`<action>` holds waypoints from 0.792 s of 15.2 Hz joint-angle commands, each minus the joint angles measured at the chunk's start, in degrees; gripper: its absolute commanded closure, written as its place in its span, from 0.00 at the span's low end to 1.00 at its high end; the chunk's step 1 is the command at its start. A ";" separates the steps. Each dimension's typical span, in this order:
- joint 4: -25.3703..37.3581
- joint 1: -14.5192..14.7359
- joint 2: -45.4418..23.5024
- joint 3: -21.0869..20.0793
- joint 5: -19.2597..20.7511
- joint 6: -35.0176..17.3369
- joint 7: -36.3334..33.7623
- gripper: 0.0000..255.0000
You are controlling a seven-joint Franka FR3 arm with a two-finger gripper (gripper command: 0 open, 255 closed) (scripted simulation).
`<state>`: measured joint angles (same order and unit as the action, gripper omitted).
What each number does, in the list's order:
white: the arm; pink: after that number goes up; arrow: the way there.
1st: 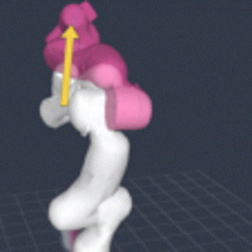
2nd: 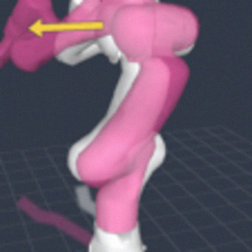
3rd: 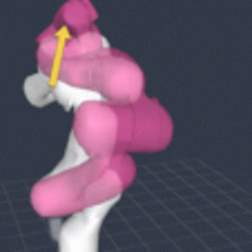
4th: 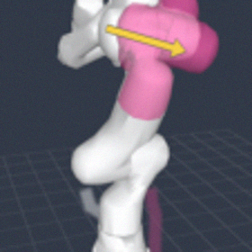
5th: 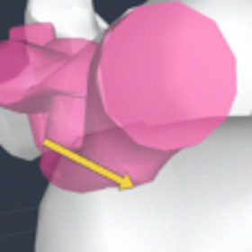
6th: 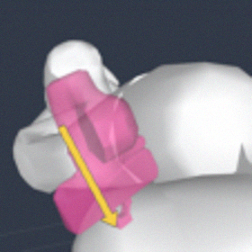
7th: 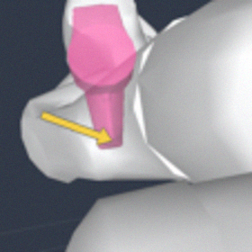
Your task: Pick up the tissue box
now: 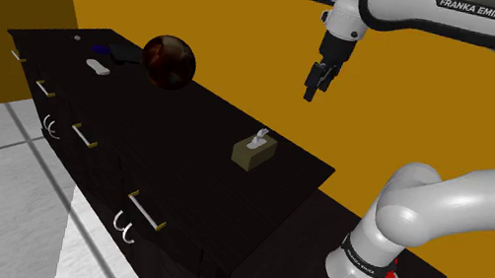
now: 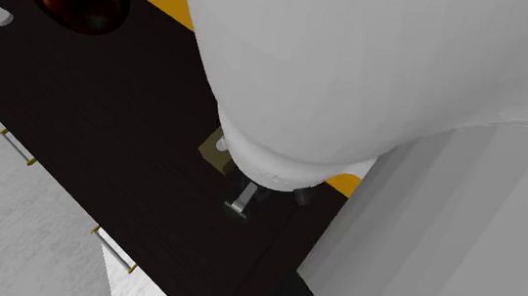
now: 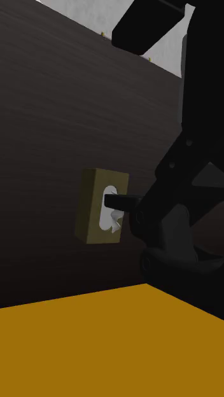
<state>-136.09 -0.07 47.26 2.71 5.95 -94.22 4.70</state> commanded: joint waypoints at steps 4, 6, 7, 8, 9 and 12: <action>-3.56 -1.06 -2.32 1.92 -1.40 -7.02 -2.04 0.00; -5.60 -1.65 -4.31 3.21 -2.44 -11.83 -3.22 0.00; -6.53 -1.90 -5.44 3.85 -3.00 -14.26 -3.74 0.00; -7.38 -2.12 -6.67 4.51 -3.61 -16.72 -4.22 0.00; -8.16 -2.30 -7.98 5.17 -4.26 -19.19 -4.65 0.00; -10.03 -2.55 -12.47 7.21 -6.58 -26.67 -5.57 0.00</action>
<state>-144.86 -2.52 36.28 9.21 0.21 -117.58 -0.54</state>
